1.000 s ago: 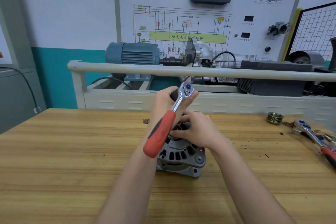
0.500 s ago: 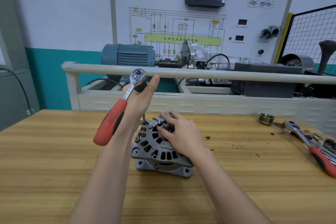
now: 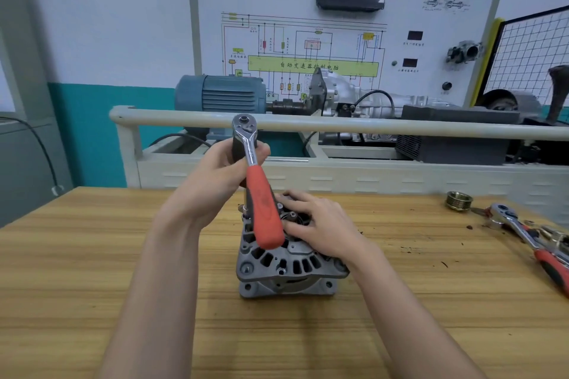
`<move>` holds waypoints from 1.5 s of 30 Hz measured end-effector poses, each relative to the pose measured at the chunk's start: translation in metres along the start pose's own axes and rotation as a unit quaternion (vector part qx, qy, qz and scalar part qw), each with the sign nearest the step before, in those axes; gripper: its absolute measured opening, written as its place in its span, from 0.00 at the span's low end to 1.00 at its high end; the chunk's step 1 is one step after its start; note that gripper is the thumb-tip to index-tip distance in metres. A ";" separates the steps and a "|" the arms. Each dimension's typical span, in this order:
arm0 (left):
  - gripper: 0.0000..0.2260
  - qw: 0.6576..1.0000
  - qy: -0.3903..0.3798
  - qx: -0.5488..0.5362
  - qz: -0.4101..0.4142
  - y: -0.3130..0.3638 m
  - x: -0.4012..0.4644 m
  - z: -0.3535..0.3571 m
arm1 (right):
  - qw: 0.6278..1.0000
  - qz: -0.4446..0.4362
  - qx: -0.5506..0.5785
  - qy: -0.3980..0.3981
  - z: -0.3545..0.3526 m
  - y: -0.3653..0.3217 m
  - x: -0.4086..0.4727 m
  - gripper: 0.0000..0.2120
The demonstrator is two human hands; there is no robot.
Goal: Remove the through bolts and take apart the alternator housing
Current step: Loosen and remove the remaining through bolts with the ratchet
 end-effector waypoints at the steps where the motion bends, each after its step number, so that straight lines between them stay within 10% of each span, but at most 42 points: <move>1: 0.08 1.000 0.003 0.003 -0.004 0.003 -0.001 -0.001 | 1.000 -0.006 0.010 -0.002 0.000 0.000 0.001 0.24; 11: 0.05 0.991 -0.057 0.046 0.110 0.029 -0.003 0.013 | 0.996 -0.028 0.085 -0.028 0.004 0.003 0.001 0.22; 20: 0.04 0.992 0.044 -0.011 0.116 0.019 0.002 -0.003 | 0.976 -0.060 0.211 -0.014 -0.044 -0.028 -0.020 0.31; 24: 0.04 0.992 0.053 -0.014 0.117 0.019 0.004 -0.006 | 0.909 -0.235 0.315 0.137 -0.117 -0.084 -0.060 0.39; 27: 0.09 0.989 0.082 -0.018 0.119 0.019 0.004 -0.007 | 0.859 -0.298 0.358 0.213 -0.138 -0.110 -0.080 0.24; 31: 0.05 0.990 0.091 -0.046 0.100 0.015 0.004 -0.015 | 0.787 -0.198 0.504 0.294 -0.153 -0.079 -0.071 0.06; 35: 0.13 0.995 0.047 0.010 0.087 0.015 0.002 -0.007 | 0.719 0.021 0.646 0.255 -0.124 -0.030 -0.040 0.14; 39: 0.17 0.996 -0.026 0.044 0.078 0.017 -0.002 0.014 | 0.603 0.007 0.783 0.151 -0.105 -0.034 -0.017 0.15; 45: 0.17 0.987 0.152 0.027 0.039 0.008 0.003 -0.009 | 0.646 -0.163 0.730 0.152 -0.122 -0.055 -0.027 0.13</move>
Point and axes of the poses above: each hand's wrist, its own x-axis towards the middle knuckle, its own z-axis out of the palm, y = z × x, the point moved 10 cm from there along x, towards the middle knuckle, and after that the axes turned 6 degrees about z, right-handed, at the moved point
